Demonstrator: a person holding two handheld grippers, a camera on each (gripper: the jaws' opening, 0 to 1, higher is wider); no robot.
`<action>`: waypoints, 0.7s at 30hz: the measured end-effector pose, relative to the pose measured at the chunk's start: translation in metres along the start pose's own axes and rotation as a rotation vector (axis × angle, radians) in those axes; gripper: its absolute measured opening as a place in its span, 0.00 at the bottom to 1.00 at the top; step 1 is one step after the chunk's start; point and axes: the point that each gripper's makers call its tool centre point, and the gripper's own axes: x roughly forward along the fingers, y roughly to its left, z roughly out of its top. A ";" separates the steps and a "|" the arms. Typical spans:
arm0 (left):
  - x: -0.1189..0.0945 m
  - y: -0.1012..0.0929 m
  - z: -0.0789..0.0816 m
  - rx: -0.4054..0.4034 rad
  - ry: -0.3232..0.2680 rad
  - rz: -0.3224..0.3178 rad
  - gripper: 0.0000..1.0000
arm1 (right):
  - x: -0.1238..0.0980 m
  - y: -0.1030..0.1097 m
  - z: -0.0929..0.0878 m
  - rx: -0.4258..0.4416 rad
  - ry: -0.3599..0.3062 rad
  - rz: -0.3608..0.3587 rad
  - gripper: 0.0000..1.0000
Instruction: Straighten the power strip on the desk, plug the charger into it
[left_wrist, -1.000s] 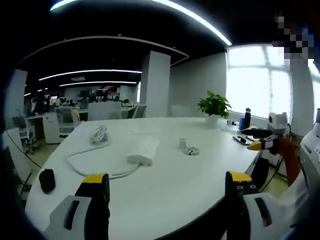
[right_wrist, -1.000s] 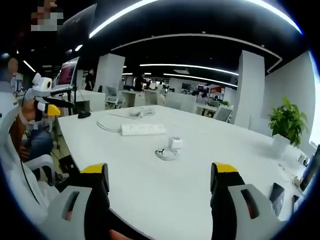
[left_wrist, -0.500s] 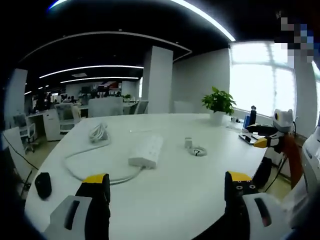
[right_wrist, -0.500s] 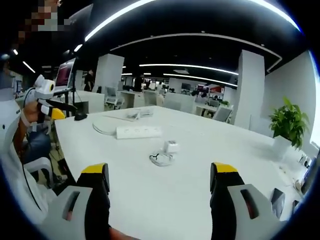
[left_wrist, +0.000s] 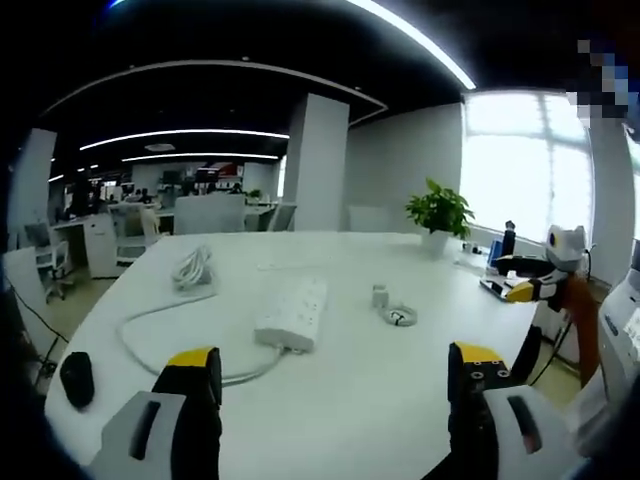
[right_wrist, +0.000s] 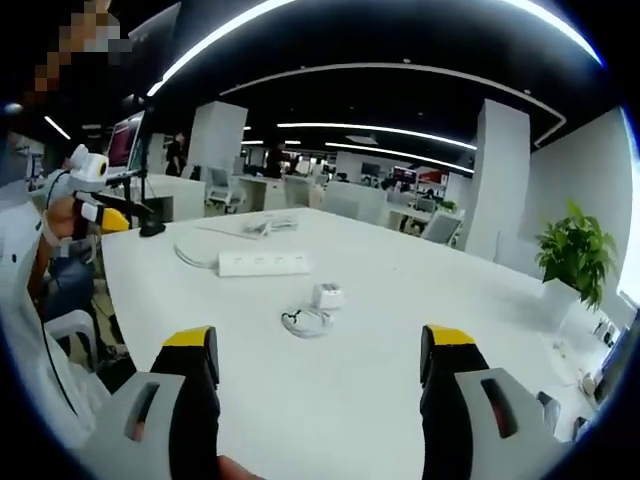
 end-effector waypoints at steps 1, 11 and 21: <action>0.000 0.001 0.000 0.004 -0.001 0.001 0.93 | 0.001 -0.001 0.002 0.001 -0.006 0.000 0.82; 0.014 0.004 -0.003 0.033 0.029 0.014 0.94 | 0.022 0.000 -0.011 0.036 0.013 0.033 0.80; 0.041 0.006 -0.008 0.041 0.073 0.003 0.94 | 0.043 0.005 -0.020 0.063 0.030 0.081 0.78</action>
